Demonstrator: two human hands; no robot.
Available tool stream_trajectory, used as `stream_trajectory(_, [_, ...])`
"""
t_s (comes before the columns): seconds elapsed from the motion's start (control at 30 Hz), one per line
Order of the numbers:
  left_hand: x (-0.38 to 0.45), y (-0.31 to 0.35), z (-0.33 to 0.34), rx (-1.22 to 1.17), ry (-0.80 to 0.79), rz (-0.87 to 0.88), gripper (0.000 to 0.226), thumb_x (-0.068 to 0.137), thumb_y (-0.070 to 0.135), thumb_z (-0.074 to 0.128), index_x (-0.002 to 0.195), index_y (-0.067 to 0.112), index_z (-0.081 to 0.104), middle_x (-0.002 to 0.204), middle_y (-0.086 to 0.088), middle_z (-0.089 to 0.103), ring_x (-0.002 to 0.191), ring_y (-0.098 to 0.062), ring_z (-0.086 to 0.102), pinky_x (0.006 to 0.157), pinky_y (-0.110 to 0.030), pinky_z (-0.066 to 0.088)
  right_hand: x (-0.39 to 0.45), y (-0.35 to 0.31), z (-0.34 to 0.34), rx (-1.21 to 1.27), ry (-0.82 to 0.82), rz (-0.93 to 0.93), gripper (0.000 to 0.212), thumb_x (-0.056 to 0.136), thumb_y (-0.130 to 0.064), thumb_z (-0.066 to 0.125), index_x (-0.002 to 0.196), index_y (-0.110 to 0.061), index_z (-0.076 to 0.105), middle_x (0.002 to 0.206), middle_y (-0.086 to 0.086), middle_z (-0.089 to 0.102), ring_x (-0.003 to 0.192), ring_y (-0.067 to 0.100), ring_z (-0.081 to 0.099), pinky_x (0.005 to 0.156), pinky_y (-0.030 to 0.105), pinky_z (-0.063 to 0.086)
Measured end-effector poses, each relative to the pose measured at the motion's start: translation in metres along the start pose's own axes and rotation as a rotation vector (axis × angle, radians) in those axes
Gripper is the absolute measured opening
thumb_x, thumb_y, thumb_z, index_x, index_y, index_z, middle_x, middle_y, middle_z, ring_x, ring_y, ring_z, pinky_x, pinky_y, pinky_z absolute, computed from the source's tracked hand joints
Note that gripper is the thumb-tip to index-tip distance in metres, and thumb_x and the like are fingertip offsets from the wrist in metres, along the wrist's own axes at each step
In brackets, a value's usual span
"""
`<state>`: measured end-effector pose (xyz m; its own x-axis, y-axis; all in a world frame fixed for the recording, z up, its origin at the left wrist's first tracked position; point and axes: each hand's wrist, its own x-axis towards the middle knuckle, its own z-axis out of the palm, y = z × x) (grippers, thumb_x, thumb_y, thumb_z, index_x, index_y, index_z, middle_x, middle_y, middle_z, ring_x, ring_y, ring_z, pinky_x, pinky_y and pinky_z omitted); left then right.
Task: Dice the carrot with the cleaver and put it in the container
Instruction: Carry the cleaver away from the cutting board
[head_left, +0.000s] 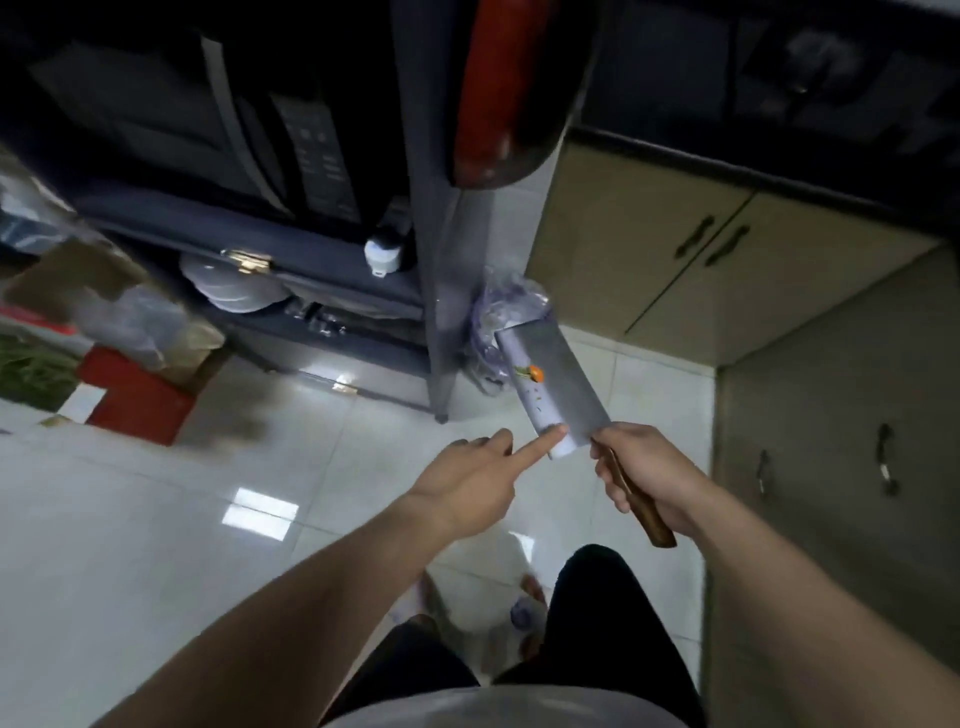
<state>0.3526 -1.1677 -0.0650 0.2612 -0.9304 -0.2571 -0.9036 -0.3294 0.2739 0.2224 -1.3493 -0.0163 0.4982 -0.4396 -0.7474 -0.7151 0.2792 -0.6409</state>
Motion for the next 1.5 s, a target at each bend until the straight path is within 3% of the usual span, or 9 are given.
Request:
stream_trajectory(0.17, [0.086, 0.007, 0.015, -0.026, -0.011, 0.021, 0.110, 0.094, 0.008, 0.044, 0.132, 0.060, -0.046, 0.106, -0.005, 0.051, 0.084, -0.032, 0.058, 0.075, -0.039, 0.043, 0.050, 0.003, -0.053, 0.066, -0.019, 0.016, 0.021, 0.099, -0.022, 0.048, 0.086, -0.007, 0.054, 0.060, 0.013, 0.047, 0.041, 0.022, 0.039, 0.040, 0.025, 0.031])
stream_trajectory(0.5, [0.265, 0.010, 0.106, -0.100, -0.007, -0.218, 0.090, 0.103, 0.019, 0.042, 0.148, 0.057, -0.026, 0.099, -0.007, 0.063, 0.072, -0.021, 0.059, 0.070, -0.035, 0.055, 0.249, 0.012, -0.161, -0.066, -0.166, 0.059, 0.019, 0.097, -0.016, 0.045, 0.082, -0.008, 0.055, 0.059, 0.010, 0.046, 0.041, 0.022, 0.038, 0.040, 0.027, 0.030])
stream_trajectory(0.8, [0.363, -0.079, 0.198, -0.164, 0.069, -0.332, 0.082, 0.100, 0.013, 0.042, 0.156, 0.054, -0.002, 0.132, -0.003, 0.065, 0.095, -0.027, 0.066, 0.078, -0.036, 0.054, 0.401, 0.022, -0.154, -0.184, -0.243, 0.092, 0.021, 0.097, -0.021, 0.049, 0.082, -0.009, 0.057, 0.064, 0.011, 0.049, 0.045, 0.022, 0.040, 0.043, 0.028, 0.033])
stream_trajectory(0.97, [0.410, -0.145, 0.242, -0.308, 0.037, -0.368, 0.072, 0.107, 0.023, 0.044, 0.153, 0.062, 0.006, 0.159, 0.012, 0.043, 0.135, -0.024, 0.052, 0.100, -0.031, 0.048, 0.467, 0.023, -0.133, -0.176, -0.233, 0.100, 0.024, 0.100, -0.024, 0.050, 0.082, -0.009, 0.057, 0.063, 0.010, 0.049, 0.044, 0.021, 0.039, 0.043, 0.027, 0.032])
stream_trajectory(1.1, [0.439, -0.179, 0.262, -0.181, -0.046, -0.501, 0.070, 0.103, 0.027, 0.038, 0.157, 0.051, -0.001, 0.138, -0.006, 0.061, 0.116, -0.031, 0.063, 0.094, -0.040, 0.054, 0.495, 0.025, -0.125, -0.200, -0.230, 0.110, 0.024, 0.100, -0.024, 0.051, 0.082, -0.010, 0.057, 0.063, 0.010, 0.049, 0.044, 0.020, 0.039, 0.043, 0.027, 0.033])
stream_trajectory(1.2, [0.452, -0.195, 0.268, -0.227, -0.108, -0.635, 0.070, 0.089, 0.058, 0.005, 0.157, 0.050, 0.017, 0.138, -0.009, 0.062, 0.109, -0.035, 0.063, 0.085, -0.038, 0.050, 0.501, 0.027, -0.126, -0.209, -0.203, 0.157, 0.024, 0.100, -0.024, 0.051, 0.082, -0.009, 0.056, 0.063, 0.010, 0.049, 0.044, 0.020, 0.039, 0.043, 0.026, 0.033])
stream_trajectory(1.3, [0.464, -0.190, 0.271, -0.141, -0.183, -0.606, 0.060, 0.106, 0.044, 0.027, 0.161, 0.048, 0.001, 0.158, -0.015, 0.040, 0.128, -0.040, 0.054, 0.102, -0.044, 0.046, 0.489, 0.027, -0.131, -0.204, -0.174, 0.227, 0.026, 0.100, -0.023, 0.049, 0.079, -0.009, 0.056, 0.062, 0.009, 0.049, 0.045, 0.019, 0.039, 0.044, 0.026, 0.032])
stream_trajectory(1.4, [0.469, -0.175, 0.268, -0.064, -0.235, -0.657, 0.070, 0.108, 0.027, 0.038, 0.163, 0.036, -0.005, 0.151, -0.016, 0.048, 0.127, -0.037, 0.055, 0.103, -0.045, 0.044, 0.468, 0.024, -0.140, -0.180, -0.167, 0.274, 0.030, 0.101, -0.022, 0.048, 0.077, -0.007, 0.058, 0.061, 0.010, 0.051, 0.044, 0.018, 0.042, 0.043, 0.026, 0.034])
stream_trajectory(1.5, [0.469, -0.166, 0.267, 0.009, -0.157, -0.676, 0.051, 0.108, 0.021, 0.038, 0.158, 0.023, 0.031, 0.141, -0.012, 0.056, 0.128, -0.034, 0.056, 0.105, -0.044, 0.043, 0.453, 0.020, -0.150, -0.181, -0.137, 0.274, 0.031, 0.101, -0.022, 0.047, 0.076, -0.007, 0.058, 0.060, 0.010, 0.051, 0.044, 0.019, 0.042, 0.042, 0.026, 0.036])
